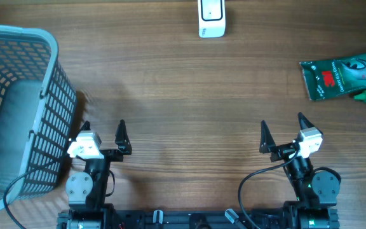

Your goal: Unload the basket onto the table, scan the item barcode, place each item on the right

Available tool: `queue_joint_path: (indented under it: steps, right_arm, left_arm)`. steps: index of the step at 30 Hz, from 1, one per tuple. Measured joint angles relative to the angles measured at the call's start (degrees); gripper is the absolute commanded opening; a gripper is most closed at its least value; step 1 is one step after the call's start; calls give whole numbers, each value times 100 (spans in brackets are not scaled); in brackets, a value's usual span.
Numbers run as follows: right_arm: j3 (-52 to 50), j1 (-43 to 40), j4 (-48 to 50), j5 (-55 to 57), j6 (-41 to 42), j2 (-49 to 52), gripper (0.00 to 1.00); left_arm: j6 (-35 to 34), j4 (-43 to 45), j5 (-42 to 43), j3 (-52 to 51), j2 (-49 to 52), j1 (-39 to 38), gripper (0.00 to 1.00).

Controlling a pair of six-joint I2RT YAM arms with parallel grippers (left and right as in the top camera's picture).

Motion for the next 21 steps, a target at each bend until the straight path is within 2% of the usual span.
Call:
queue_joint_path:
  steps: [6, 21]
  right_arm:
    - [0, 0, -2, 17, -291, 118, 100]
    - [0, 157, 0, 17, -293, 120, 100]
  left_arm:
    - [0, 2, 0, -2, 0, 0, 100]
    - [0, 2, -22, -2, 0, 415, 100]
